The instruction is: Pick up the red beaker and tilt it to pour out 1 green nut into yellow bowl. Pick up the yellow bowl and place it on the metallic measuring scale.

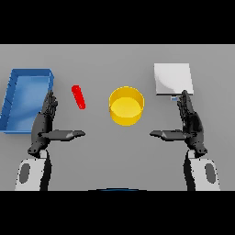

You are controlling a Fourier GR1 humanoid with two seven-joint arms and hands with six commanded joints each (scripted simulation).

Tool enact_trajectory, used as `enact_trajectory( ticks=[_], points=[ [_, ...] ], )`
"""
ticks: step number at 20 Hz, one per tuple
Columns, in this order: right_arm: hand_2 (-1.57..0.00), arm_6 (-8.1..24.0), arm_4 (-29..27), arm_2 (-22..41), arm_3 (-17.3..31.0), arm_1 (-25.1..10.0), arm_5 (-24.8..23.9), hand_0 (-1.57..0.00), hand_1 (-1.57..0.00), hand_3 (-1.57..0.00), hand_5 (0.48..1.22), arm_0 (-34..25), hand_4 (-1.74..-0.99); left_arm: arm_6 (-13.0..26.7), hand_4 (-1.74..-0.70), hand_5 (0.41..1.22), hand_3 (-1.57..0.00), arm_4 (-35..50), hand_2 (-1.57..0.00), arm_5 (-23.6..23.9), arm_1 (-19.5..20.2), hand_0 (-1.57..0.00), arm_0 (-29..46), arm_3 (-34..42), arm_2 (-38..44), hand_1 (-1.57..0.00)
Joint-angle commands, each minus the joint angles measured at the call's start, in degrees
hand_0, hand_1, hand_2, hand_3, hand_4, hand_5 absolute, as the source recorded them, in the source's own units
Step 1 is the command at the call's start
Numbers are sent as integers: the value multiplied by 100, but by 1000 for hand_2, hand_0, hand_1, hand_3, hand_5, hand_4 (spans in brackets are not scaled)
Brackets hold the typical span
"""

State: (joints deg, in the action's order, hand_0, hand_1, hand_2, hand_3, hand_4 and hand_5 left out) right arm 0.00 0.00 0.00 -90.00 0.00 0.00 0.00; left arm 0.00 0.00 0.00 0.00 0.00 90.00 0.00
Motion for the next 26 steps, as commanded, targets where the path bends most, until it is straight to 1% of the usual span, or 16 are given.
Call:
enact_trajectory(
  ticks=[1,6,7,8,9,11,12,15,16,17,18,19,21,22,23,26],
  points=[
    [1,8,-2,-4,9,0,-8,1,1,1,599,-14,-1167,-6,-1151,599,1,5,1,0,4,1,10,7,2,1],
    [1,33,-14,-57,116,-21,-32,1,1,1,599,-160,-1167,-65,-1151,599,1,60,1,-86,49,1,131,65,6,1],
    [1,-394,659,203,-75,-233,-234,1,1,1,599,38,-1167,-117,-1151,599,1,-165,1,-128,214,1,282,262,-139,1],
    [1,-507,1100,408,-250,-299,-389,1,1,1,595,148,-1163,-83,-1156,599,1,-263,1,-174,312,1,393,488,-242,1],
    [1,-504,1388,502,-321,-380,-486,1,1,1,594,252,-1162,-70,-1158,599,1,-408,1,-145,311,1,510,661,-372,1],
    [1,-407,1652,616,-382,-398,-575,1,1,1,590,333,-1159,90,-1163,599,1,-469,1,-182,384,1,692,884,-452,1],
    [1,-399,1646,608,-398,-421,-561,1,1,1,591,330,-1162,224,-1163,600,1,-497,1,-189,464,1,678,910,-433,1],
    [1,-511,1513,656,-546,-361,-449,1,1,1,600,491,-1192,339,-1161,602,1,-723,1,-116,410,1,596,900,-590,1],
    [1,-447,1480,643,-503,-336,-444,1,1,1,603,447,-1199,341,-1159,602,1,-751,1,-141,429,1,622,824,-598,1],
    [1,-463,1377,601,-582,-371,-382,1,1,1,607,498,-1212,276,-1163,604,1,-814,1,-106,368,1,513,638,-621,1],
    [1,-491,1332,604,-526,-356,-339,1,1,1,611,474,-1224,276,-1170,605,1,-827,1,-89,374,1,355,437,-569,1],
    [1,-534,1409,652,-539,-342,-363,1,1,1,617,525,-1230,213,-1191,611,1,-857,1,-101,342,1,178,205,-578,1],
    [1,-460,1425,625,-574,-399,-362,1,1,1,627,451,-1246,74,-1219,622,1,-968,1,-30,305,1,-146,-187,-557,1],
    [1,-540,1373,621,-638,-385,-346,1,1,1,631,482,-1256,53,-1222,626,1,-984,1,-15,325,1,-295,-394,-504,1],
    [1,-488,1338,610,-600,-390,-314,1,1,1,633,428,-1260,-47,-1227,629,1,-1037,1,19,328,1,-371,-535,-496,1],
    [1,-529,1262,584,-571,-365,-288,1,1,1,634,427,-1280,-128,-1248,650,1,-1059,1,62,318,1,-814,-1090,-385,1]
  ],
)
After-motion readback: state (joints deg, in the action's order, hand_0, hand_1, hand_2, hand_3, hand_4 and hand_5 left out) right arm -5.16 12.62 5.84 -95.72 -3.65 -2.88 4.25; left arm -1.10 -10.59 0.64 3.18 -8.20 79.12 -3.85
